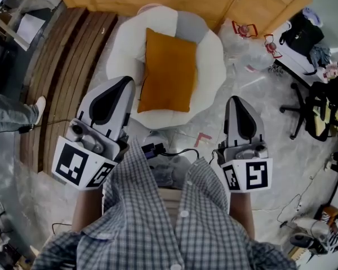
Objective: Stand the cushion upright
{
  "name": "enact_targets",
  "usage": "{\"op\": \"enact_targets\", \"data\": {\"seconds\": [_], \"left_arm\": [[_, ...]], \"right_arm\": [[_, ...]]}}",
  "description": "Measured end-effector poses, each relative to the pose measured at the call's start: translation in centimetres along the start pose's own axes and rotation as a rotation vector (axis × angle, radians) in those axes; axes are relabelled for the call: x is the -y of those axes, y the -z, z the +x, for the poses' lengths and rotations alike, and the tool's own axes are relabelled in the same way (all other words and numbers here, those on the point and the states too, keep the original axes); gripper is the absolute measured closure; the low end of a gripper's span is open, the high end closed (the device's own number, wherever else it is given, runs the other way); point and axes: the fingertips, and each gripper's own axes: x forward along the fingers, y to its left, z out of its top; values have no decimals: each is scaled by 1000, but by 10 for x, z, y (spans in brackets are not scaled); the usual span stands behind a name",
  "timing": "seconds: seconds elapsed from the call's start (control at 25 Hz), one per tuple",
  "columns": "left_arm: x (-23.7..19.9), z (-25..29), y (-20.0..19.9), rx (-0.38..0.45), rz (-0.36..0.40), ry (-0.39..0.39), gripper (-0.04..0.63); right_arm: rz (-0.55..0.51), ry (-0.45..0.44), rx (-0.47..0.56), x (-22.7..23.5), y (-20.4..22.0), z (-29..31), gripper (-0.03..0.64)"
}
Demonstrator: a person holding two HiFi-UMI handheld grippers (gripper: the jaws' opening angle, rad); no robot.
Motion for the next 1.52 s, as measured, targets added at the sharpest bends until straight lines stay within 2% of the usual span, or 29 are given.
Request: {"op": "enact_targets", "data": {"seconds": [0.44, 0.88, 1.12, 1.36, 1.52], "left_arm": [[-69, 33, 3, 16, -17, 44, 588], [-96, 59, 17, 4, -69, 34, 588], [-90, 77, 18, 23, -68, -33, 588], [-83, 93, 26, 17, -92, -161, 588], [-83, 109, 38, 1, -115, -240, 588]], "right_arm": [[-35, 17, -33, -16, 1, 67, 611], [-49, 21, -104, -3, 10, 93, 611], [-62, -49, -106, 23, 14, 110, 611], [-87, -185, -138, 49, 25, 134, 611], [-54, -255, -200, 73, 52, 153, 611]]}}
